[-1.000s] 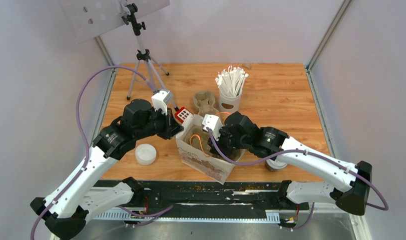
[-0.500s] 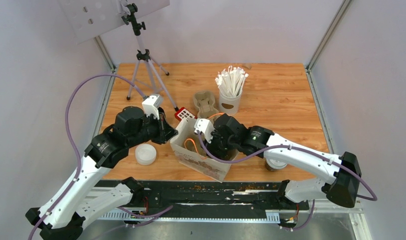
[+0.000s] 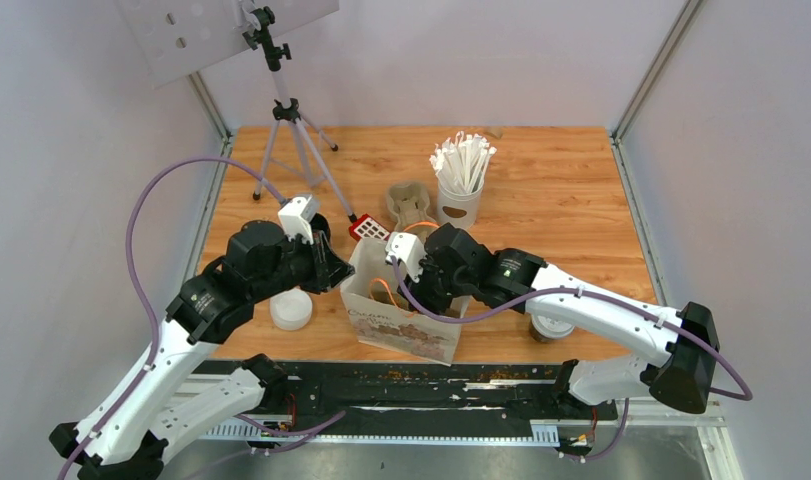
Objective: Pack the takeout coffee
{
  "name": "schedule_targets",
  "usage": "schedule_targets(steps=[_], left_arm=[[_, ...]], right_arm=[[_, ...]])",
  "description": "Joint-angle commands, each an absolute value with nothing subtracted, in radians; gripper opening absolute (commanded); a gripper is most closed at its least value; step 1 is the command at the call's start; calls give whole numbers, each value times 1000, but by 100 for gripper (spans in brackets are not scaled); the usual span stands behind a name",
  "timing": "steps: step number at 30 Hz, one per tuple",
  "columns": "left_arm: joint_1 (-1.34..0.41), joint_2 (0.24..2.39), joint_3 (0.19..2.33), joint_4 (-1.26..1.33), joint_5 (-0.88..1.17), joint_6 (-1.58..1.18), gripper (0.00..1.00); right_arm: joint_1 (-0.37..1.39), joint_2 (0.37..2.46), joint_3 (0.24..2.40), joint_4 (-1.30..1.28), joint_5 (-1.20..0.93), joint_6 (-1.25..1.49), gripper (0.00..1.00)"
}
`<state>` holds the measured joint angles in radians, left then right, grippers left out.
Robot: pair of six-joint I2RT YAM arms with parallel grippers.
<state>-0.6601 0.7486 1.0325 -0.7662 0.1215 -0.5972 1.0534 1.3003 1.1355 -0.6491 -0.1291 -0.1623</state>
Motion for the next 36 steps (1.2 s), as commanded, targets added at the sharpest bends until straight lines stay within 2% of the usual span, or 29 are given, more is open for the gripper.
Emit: schedule_targets(steps=[1, 3, 6, 8, 13, 19, 22, 23, 24, 25, 26, 32, 36], left_arm=[[-658, 755, 1059, -748, 114, -584, 29], [-658, 760, 1076, -762, 102, -567, 39], [-657, 773, 1108, -788, 85, -536, 48], [-657, 789, 1137, -823, 85, -505, 53], [-657, 839, 1201, -895, 65, -440, 57], [-657, 857, 1253, -915, 68, -413, 63], [-657, 859, 1285, -939, 68, -410, 77], [-657, 860, 1299, -948, 68, -408, 91], [-658, 862, 1313, -957, 66, -404, 99], [-657, 863, 1327, -967, 60, -404, 100], [-657, 862, 1337, -975, 57, -405, 100], [-657, 821, 1301, -1002, 3, -385, 100], [-657, 792, 1291, -1029, -60, -355, 100]], right_arm=[[1064, 1279, 1183, -615, -152, -145, 47], [1065, 1270, 1200, -617, -159, -135, 47], [1065, 1252, 1238, -631, -143, -118, 47], [1064, 1222, 1260, -623, -89, -91, 52], [1065, 1150, 1316, -577, -29, -61, 56], [1065, 1075, 1358, -538, -37, -25, 68], [1065, 1037, 1374, -521, -57, 38, 78], [1064, 1024, 1377, -512, -58, 62, 82], [1064, 1010, 1379, -505, -55, 81, 88], [1065, 997, 1382, -499, -43, 98, 98], [1064, 983, 1382, -496, -19, 105, 100], [1065, 908, 1368, -569, 330, -33, 100], [1064, 887, 1346, -582, 446, -41, 100]])
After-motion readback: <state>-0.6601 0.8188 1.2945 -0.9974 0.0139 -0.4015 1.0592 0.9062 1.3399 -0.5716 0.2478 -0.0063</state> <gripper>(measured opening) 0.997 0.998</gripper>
